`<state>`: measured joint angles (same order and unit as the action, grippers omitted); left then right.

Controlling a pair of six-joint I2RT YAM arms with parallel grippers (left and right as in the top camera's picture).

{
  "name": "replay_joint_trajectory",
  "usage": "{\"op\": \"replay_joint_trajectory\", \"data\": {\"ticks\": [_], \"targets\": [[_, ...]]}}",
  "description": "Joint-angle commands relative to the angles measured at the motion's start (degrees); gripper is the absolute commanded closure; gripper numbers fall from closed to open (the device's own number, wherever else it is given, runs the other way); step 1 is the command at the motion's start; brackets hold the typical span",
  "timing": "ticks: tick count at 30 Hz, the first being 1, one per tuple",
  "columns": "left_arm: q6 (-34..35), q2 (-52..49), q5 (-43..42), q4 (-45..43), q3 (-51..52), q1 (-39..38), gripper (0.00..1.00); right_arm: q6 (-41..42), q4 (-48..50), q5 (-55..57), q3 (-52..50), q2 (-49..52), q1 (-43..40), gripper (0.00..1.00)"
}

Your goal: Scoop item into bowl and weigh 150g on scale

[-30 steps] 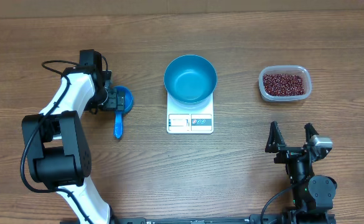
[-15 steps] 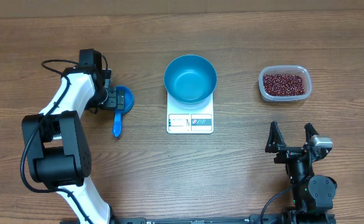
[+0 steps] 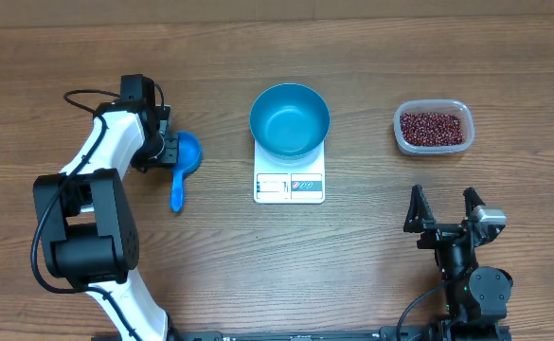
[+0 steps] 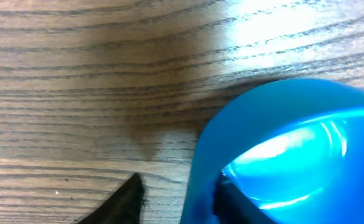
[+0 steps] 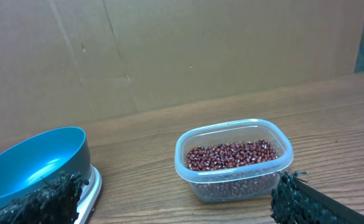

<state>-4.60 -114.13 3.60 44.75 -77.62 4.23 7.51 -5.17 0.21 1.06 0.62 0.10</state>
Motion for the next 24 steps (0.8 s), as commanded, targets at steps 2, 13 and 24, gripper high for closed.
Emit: {"op": "replay_joint_trajectory", "data": {"ticks": [2, 13, 24], "targets": [[-0.1, -0.7, -0.7, -0.1, -1.3, 0.3, 0.78, 0.4, 0.3, -0.3, -0.6, -0.5, 0.3, 0.0], [0.1, -0.6, -0.7, 0.1, -1.3, 0.2, 0.96, 0.4, 0.3, -0.3, -0.6, -0.5, 0.3, 0.0], [2.4, -0.1, -0.7, 10.6, -13.9, 0.2, 0.96, 0.4, 0.3, -0.3, -0.6, -0.5, 0.3, 0.0]]}}
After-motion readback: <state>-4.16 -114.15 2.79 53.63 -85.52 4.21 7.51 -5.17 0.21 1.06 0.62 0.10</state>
